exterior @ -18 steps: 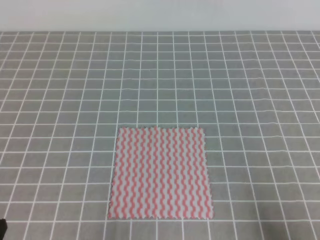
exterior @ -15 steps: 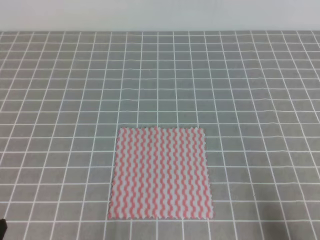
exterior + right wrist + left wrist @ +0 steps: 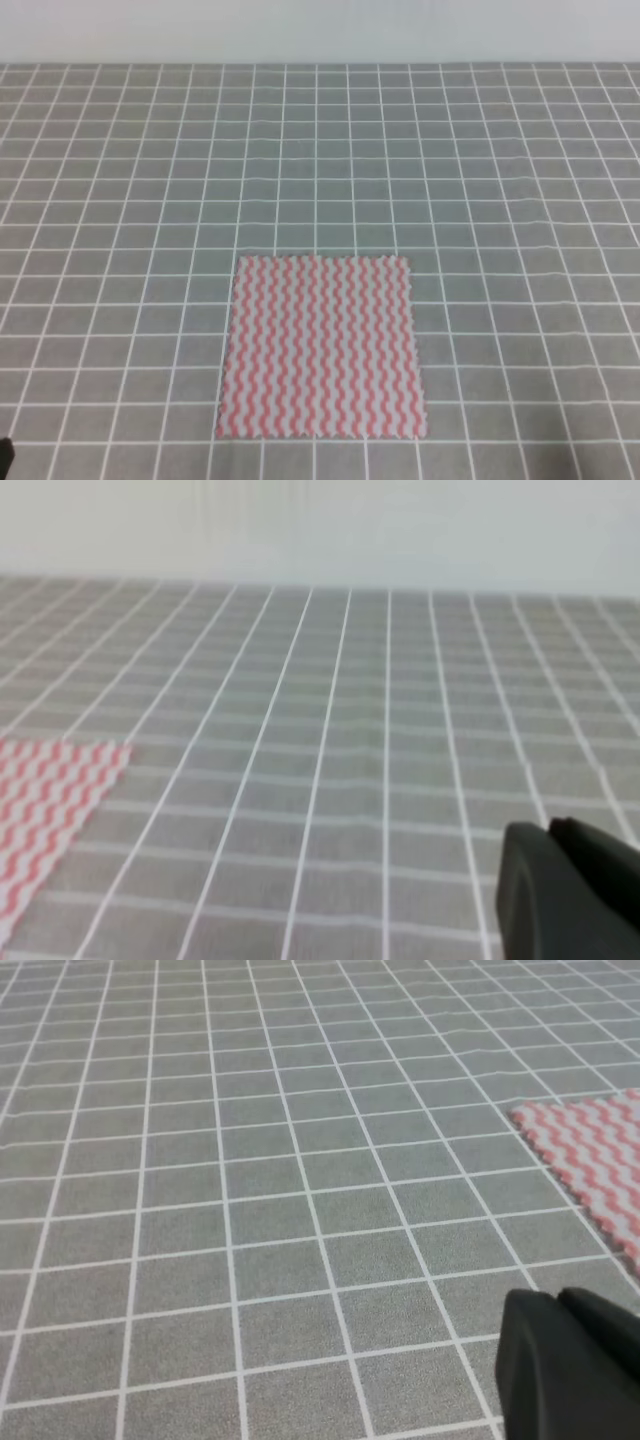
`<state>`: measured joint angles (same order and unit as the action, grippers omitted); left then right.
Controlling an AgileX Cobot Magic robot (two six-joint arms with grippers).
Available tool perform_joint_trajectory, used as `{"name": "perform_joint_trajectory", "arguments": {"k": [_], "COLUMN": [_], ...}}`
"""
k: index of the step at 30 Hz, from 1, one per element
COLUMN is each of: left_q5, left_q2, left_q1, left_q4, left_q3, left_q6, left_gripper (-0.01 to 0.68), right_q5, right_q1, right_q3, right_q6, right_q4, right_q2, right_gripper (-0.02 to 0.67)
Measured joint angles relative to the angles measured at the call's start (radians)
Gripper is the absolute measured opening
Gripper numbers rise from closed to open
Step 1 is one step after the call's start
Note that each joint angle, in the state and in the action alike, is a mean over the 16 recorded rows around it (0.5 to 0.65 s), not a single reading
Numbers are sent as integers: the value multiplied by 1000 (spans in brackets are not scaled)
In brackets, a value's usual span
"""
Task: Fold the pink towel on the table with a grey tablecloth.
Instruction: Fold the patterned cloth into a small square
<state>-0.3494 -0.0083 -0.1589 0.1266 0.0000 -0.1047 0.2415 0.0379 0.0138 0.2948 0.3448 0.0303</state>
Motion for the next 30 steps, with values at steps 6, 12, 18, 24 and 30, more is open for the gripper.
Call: {"name": "perform_joint_trajectory", "arguments": {"k": [6, 12, 18, 24, 30], "left_q5": [0, -2, -2, -2, -1], "left_q2": [2, 2, 2, 2, 2], "left_q1": [0, 0, 0, 0, 0], "left_q4": [0, 0, 0, 0, 0], "left_q3": [0, 0, 0, 0, 0], "left_q6": [0, 0, 0, 0, 0], "left_gripper": [-1, -1, -1, -1, -1], "right_q5": [37, 54, 56, 56, 56], "right_q1": [-1, -1, -1, 0, 0], "right_q3": [-2, -5, -9, -8, -8], "right_q6": [-2, -3, -3, -3, -3], "right_q4": [-10, -11, -11, -11, -10], "right_q2": [1, 0, -4, -7, -8], "right_gripper": [-16, -16, -16, -16, -16]}}
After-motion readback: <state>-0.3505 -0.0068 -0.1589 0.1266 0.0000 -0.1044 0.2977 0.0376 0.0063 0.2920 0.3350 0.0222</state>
